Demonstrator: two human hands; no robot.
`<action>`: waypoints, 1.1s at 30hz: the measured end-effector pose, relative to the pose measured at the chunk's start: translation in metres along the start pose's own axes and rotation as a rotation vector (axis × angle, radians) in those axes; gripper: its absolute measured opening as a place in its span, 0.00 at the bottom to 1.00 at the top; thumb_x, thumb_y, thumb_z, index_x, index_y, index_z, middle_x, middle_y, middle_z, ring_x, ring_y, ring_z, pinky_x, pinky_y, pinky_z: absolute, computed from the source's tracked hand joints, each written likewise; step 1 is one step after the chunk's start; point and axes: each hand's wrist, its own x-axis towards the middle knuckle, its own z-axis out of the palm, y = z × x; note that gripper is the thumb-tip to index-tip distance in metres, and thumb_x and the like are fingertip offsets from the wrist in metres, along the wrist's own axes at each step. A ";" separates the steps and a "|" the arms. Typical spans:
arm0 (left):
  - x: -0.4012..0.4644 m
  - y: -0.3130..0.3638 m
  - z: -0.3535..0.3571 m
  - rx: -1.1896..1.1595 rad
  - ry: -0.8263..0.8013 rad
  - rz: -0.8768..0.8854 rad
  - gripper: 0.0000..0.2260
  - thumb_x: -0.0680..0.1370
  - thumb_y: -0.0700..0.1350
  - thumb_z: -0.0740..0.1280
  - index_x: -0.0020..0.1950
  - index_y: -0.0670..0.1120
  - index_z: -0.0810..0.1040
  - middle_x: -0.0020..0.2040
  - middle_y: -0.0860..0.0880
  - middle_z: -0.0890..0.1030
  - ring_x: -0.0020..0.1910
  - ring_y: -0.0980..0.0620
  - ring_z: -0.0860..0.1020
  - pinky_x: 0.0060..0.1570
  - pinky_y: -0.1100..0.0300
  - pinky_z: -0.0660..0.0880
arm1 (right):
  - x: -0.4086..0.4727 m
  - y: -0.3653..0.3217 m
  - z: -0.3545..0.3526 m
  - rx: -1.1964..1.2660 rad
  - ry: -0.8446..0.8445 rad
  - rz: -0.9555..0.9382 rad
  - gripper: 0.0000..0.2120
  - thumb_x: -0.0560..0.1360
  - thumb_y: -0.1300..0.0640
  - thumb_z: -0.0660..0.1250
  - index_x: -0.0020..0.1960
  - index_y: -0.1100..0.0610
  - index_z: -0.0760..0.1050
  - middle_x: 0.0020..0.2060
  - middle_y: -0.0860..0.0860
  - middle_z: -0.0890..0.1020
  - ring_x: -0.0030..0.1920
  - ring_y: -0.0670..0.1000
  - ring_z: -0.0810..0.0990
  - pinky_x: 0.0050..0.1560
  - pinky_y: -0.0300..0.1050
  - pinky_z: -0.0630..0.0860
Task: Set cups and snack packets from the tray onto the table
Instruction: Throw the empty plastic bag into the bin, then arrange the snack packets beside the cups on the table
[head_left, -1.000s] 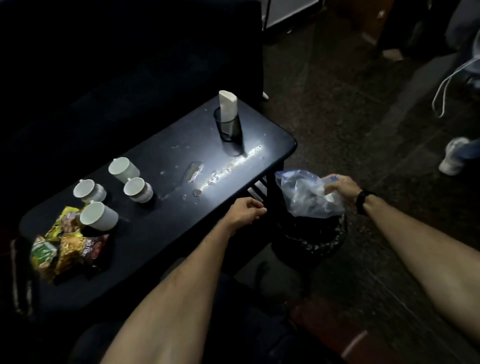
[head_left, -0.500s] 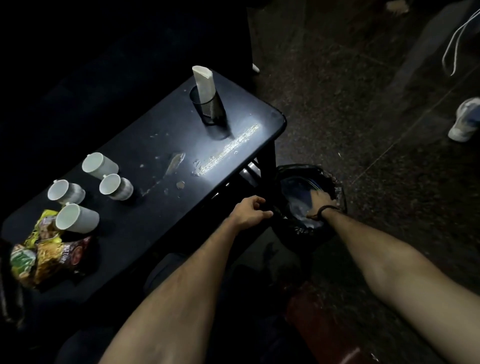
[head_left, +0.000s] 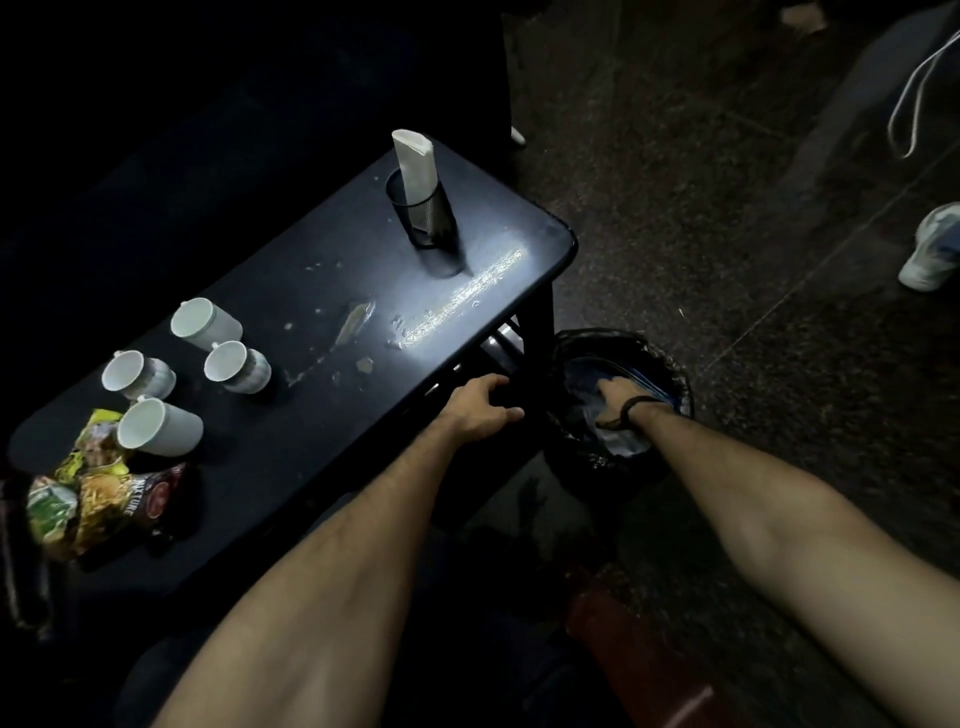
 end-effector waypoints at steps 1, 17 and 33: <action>-0.002 0.000 -0.006 0.006 0.018 0.007 0.29 0.75 0.51 0.71 0.75 0.48 0.68 0.73 0.47 0.71 0.72 0.48 0.70 0.70 0.57 0.65 | 0.000 -0.005 -0.004 -0.002 -0.011 -0.015 0.28 0.78 0.50 0.65 0.73 0.63 0.63 0.69 0.63 0.69 0.69 0.62 0.70 0.67 0.55 0.69; -0.099 -0.082 -0.135 -0.045 0.514 -0.055 0.25 0.74 0.50 0.71 0.70 0.48 0.74 0.69 0.47 0.76 0.68 0.48 0.73 0.68 0.55 0.69 | -0.034 -0.218 -0.075 0.157 0.337 -0.470 0.14 0.69 0.56 0.72 0.55 0.53 0.79 0.48 0.52 0.83 0.49 0.54 0.81 0.54 0.47 0.78; -0.222 -0.297 -0.184 -0.215 0.879 -0.479 0.23 0.73 0.49 0.71 0.67 0.47 0.75 0.65 0.44 0.77 0.65 0.42 0.75 0.64 0.51 0.73 | -0.073 -0.487 0.010 -0.078 0.158 -0.914 0.18 0.71 0.52 0.72 0.59 0.55 0.75 0.53 0.53 0.81 0.53 0.55 0.80 0.53 0.45 0.75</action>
